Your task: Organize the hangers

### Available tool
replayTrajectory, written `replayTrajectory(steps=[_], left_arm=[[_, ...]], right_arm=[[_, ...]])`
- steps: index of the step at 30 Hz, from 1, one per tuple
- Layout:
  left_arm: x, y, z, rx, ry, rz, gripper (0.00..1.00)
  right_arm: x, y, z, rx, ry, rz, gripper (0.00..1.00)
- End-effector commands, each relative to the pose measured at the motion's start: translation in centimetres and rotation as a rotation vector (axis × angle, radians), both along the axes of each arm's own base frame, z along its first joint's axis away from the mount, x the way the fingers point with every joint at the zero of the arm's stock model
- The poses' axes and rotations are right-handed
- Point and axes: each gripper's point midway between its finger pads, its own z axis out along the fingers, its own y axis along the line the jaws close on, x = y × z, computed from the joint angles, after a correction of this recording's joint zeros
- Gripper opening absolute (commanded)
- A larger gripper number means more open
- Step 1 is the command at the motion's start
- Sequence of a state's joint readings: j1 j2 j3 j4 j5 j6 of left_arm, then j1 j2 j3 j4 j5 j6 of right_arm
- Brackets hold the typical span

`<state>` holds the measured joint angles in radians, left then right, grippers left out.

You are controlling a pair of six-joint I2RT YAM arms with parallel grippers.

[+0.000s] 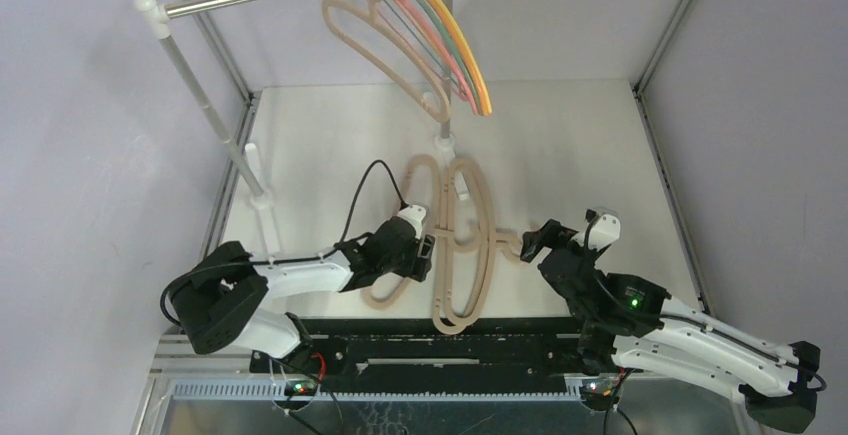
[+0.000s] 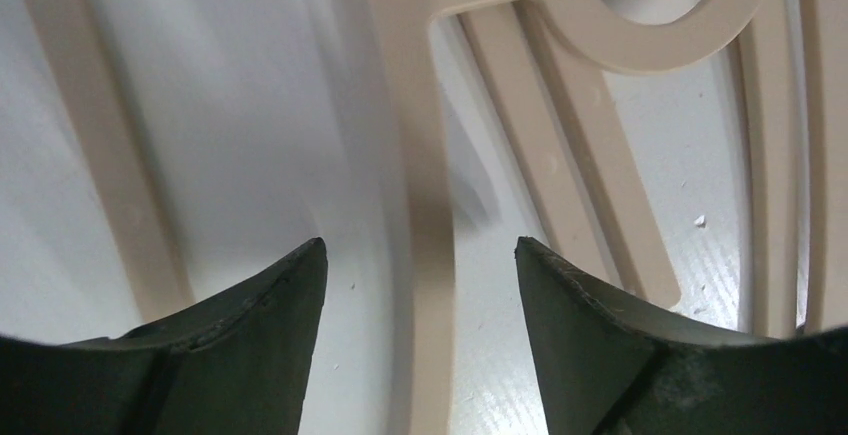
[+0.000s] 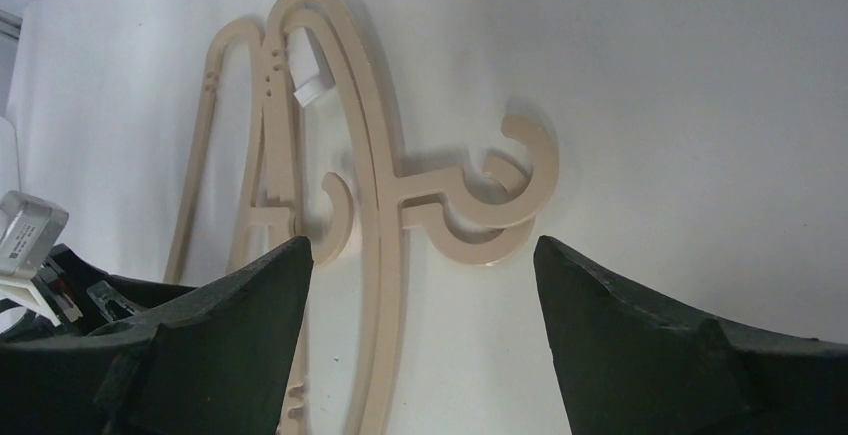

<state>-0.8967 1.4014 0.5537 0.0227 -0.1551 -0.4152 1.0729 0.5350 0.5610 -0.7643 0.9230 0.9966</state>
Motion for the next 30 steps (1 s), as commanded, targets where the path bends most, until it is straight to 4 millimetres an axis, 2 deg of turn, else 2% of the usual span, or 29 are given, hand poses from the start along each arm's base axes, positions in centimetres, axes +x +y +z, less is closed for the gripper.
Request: replayTrajectory(steps=[1,4,12,14,16,17,21,24,27,30], left_arm=[[0.1,-0.7,-0.7,0.025,-0.003,-0.020,0.75],[-0.3,-0.5,-1.6,0.054,0.024,-0.020,0.72],[-1.3,1.1,-3.5,0.207,0.083,0.009,0.41],[-1.6,1.4,-3.9,0.224,0.089,0.015,0.30],[-1.7,1.6,-4.1,0.231,0.090,0.023,0.04],[-1.8,1.7,-4.1,0.233,0.087,0.027,0.01],[-1.7,1.5,-3.4,0.214,0.073,0.030,0.00],[-1.4,1.3,-1.7,0.174,0.040,0.043,0.00],[-0.7,1.8,1.0,0.140,-0.012,0.097,0.00],[0.2,2.3,4.8,0.093,-0.082,0.156,0.00]], right_arm=[[0.1,-0.5,0.0,0.007,-0.010,-0.027,0.89],[0.0,-0.8,-0.1,0.009,-0.009,-0.033,0.89],[-0.3,-1.5,-0.2,0.029,-0.020,-0.045,0.89],[-0.3,-1.6,-0.3,0.033,-0.019,-0.046,0.91],[-0.4,-1.5,-0.5,0.034,-0.015,-0.044,0.99],[-0.4,-1.6,-0.6,0.029,-0.012,-0.042,1.00],[-0.6,-1.7,-0.8,0.023,0.000,-0.045,1.00],[-0.6,-1.7,-0.9,0.022,0.000,-0.041,1.00],[-0.6,-1.8,-0.8,0.026,-0.004,-0.042,1.00],[-0.6,-1.8,-0.7,0.026,-0.006,-0.041,1.00]])
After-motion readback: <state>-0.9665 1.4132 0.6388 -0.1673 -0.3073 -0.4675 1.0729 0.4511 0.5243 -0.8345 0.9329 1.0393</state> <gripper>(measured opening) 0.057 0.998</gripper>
